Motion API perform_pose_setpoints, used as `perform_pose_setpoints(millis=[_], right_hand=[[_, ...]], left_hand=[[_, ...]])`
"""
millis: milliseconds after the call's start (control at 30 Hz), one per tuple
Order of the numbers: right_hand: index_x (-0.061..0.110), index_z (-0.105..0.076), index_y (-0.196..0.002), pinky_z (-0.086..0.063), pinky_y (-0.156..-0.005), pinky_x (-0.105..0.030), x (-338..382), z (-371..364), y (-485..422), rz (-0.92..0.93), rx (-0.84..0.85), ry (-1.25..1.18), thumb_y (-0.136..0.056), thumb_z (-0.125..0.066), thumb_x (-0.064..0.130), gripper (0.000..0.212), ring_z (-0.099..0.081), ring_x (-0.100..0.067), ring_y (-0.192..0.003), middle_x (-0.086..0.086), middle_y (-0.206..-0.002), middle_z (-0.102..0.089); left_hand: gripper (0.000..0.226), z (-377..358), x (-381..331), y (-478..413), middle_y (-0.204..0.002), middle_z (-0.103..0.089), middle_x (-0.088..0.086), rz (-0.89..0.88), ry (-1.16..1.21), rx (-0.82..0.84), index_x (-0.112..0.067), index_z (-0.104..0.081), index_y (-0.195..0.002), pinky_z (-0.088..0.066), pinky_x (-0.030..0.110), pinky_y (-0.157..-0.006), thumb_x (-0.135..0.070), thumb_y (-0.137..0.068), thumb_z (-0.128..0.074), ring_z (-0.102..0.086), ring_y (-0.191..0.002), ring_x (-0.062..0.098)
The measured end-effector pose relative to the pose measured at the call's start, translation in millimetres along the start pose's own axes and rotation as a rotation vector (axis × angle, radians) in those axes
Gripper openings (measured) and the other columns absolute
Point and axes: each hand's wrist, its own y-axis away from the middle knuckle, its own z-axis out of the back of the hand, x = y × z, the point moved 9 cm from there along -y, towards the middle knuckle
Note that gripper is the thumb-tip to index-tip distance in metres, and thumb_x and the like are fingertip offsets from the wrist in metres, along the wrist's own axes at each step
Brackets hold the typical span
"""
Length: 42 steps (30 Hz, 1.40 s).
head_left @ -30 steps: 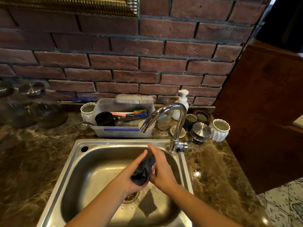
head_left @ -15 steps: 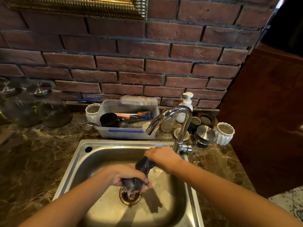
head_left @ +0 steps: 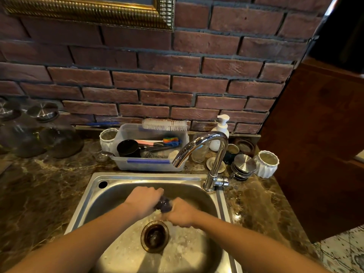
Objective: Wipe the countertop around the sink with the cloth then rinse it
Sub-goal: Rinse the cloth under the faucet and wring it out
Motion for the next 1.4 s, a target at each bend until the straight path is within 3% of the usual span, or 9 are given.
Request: perform_pose_setpoints(millis=[200,433,633,867,933,1000,1167,1300,1400], right_hand=[[0.022,-0.038,-0.063,-0.016,-0.034,-0.018,-17,-43,16,-0.266,0.190,-0.723,-0.092,-0.052,0.023,0.032,-0.022,-0.006,-0.035,0.007,-0.049,-0.031],[0.023,-0.040,-0.056,-0.016,-0.031,-0.017,9,-75,31,-0.229,0.429,-1.339,-0.080,-0.058,0.023,0.030,-0.022,-0.004,-0.030,0.010,-0.041,-0.033],[0.019,-0.042,-0.058,-0.020,-0.028,-0.018,33,-78,36,-0.184,0.452,-1.616,-0.081,-0.059,0.020,0.029,-0.026,-0.006,-0.028,0.008,-0.039,-0.034],[0.018,-0.041,-0.060,-0.019,-0.028,-0.016,48,-62,34,-0.105,0.414,-1.708,-0.082,-0.058,0.019,0.028,-0.028,-0.007,-0.026,0.007,-0.039,-0.034],[0.017,-0.042,-0.060,-0.021,-0.027,-0.017,43,-63,34,-0.113,0.427,-1.711,-0.084,-0.058,0.019,0.028,-0.030,-0.008,-0.026,0.006,-0.039,-0.036],[0.017,-0.043,-0.062,-0.022,-0.027,-0.018,35,-63,32,-0.093,0.481,-1.662,-0.083,-0.063,0.018,0.029,-0.031,-0.007,-0.027,0.007,-0.040,-0.037],[0.020,-0.049,-0.064,-0.022,-0.031,-0.013,2,-54,29,-0.090,0.589,-1.195,-0.073,-0.077,0.026,0.030,-0.033,-0.002,-0.031,0.010,-0.047,-0.042],[0.020,-0.056,-0.086,-0.031,-0.041,-0.010,-27,-4,40,-0.095,0.353,-0.598,-0.089,-0.064,0.038,0.020,-0.043,-0.001,-0.046,0.007,-0.065,-0.054],[0.020,-0.061,-0.101,-0.042,-0.056,-0.015,-33,49,47,-0.014,0.080,-0.319,-0.088,-0.068,0.033,0.019,-0.054,-0.008,-0.070,0.003,-0.083,-0.063]], left_hand=[[0.047,10,-8,6,-0.112,-0.065,0.003,-0.118,0.019,-0.132,-0.021,-0.029,-0.127,-0.042,0.031,-0.072,-0.023,-0.092,-0.059,-0.064,-0.098,0.023],[0.024,15,-13,14,-0.093,-0.061,-0.011,-0.150,0.263,-0.305,-0.027,-0.027,-0.101,-0.037,0.016,-0.063,-0.038,-0.098,-0.048,-0.051,-0.072,0.008],[0.026,14,-1,28,-0.062,-0.044,-0.018,-0.123,0.516,-0.499,-0.031,-0.030,-0.088,-0.034,0.013,-0.053,-0.035,-0.095,-0.055,-0.044,-0.051,0.003],[0.021,24,13,29,-0.061,-0.049,-0.014,0.060,0.773,-0.534,-0.023,-0.040,-0.085,-0.040,0.014,-0.056,-0.029,-0.094,-0.058,-0.050,-0.054,0.007],[0.018,18,13,28,-0.063,-0.054,-0.009,0.087,0.933,-0.503,-0.026,-0.044,-0.081,-0.048,0.025,-0.061,-0.032,-0.097,-0.050,-0.055,-0.059,0.010],[0.018,17,5,27,-0.068,-0.057,-0.005,0.067,0.822,-0.482,-0.029,-0.038,-0.082,-0.050,0.033,-0.067,-0.030,-0.099,-0.046,-0.058,-0.066,0.016],[0.028,2,-6,23,-0.081,-0.058,-0.005,0.079,0.525,-0.340,-0.029,-0.031,-0.100,-0.044,0.024,-0.062,-0.027,-0.092,-0.058,-0.057,-0.072,0.014],[0.042,-10,-20,24,-0.093,-0.058,-0.009,0.088,0.558,-0.228,-0.033,-0.031,-0.103,-0.042,0.019,-0.060,-0.032,-0.084,-0.069,-0.057,-0.078,0.009],[0.047,-32,-29,29,-0.111,-0.060,-0.004,0.075,0.918,0.009,-0.032,-0.041,-0.114,-0.049,0.021,-0.077,-0.032,-0.080,-0.075,-0.057,-0.092,0.005]])
